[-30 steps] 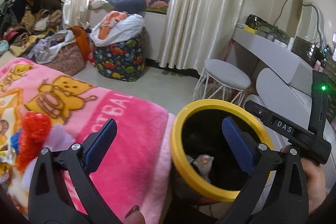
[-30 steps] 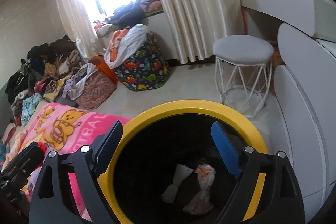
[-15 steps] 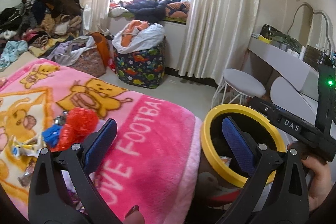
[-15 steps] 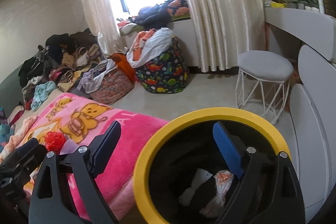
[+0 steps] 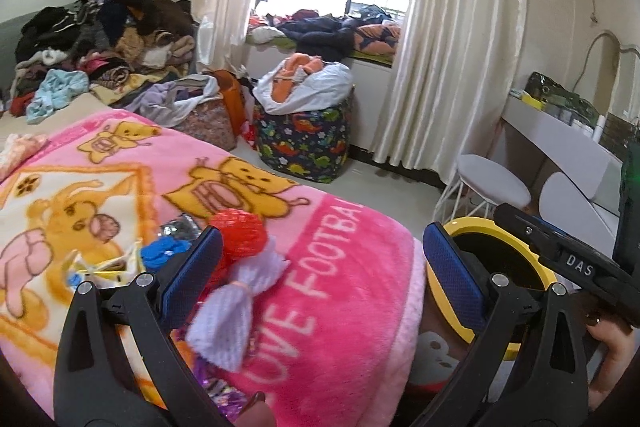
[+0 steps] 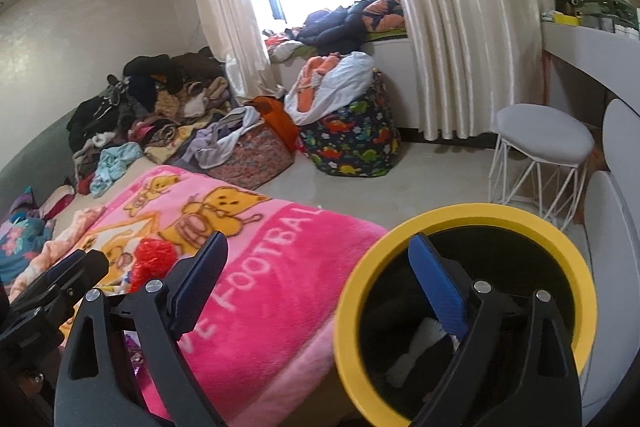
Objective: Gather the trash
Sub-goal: 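Move both open tools back to the trash on the blanket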
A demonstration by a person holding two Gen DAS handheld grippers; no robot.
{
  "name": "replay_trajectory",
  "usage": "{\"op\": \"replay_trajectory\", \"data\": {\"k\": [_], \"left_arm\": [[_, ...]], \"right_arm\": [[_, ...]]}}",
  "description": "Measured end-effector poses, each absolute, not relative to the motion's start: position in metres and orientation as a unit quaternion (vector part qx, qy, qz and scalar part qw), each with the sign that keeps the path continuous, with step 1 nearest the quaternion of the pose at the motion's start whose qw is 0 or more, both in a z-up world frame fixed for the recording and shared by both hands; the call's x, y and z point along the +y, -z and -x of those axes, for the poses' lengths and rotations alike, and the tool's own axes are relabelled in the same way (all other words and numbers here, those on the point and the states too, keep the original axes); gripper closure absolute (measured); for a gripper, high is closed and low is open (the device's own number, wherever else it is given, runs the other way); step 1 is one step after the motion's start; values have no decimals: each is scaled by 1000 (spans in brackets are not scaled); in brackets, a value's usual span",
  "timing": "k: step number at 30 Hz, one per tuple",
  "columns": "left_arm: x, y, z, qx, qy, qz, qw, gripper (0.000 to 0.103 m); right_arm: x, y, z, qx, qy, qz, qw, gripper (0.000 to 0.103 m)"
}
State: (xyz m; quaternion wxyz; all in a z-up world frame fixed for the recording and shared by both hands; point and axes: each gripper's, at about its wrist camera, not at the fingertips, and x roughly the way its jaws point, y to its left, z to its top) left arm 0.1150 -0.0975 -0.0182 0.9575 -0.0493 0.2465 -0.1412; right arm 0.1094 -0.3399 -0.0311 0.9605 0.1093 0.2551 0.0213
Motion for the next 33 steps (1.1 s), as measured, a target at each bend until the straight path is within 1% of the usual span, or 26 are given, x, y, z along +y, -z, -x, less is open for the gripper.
{"op": "replay_trajectory", "data": {"k": [13,33], "left_arm": [[-56,16,-112,240,104,73,962,11],[35,34,-112,252,16,114,961,11]], "right_arm": [[-290,33,-106,260,-73,-91,959,14],[-189,52,-98,305,-187,-25,933,14]]}}
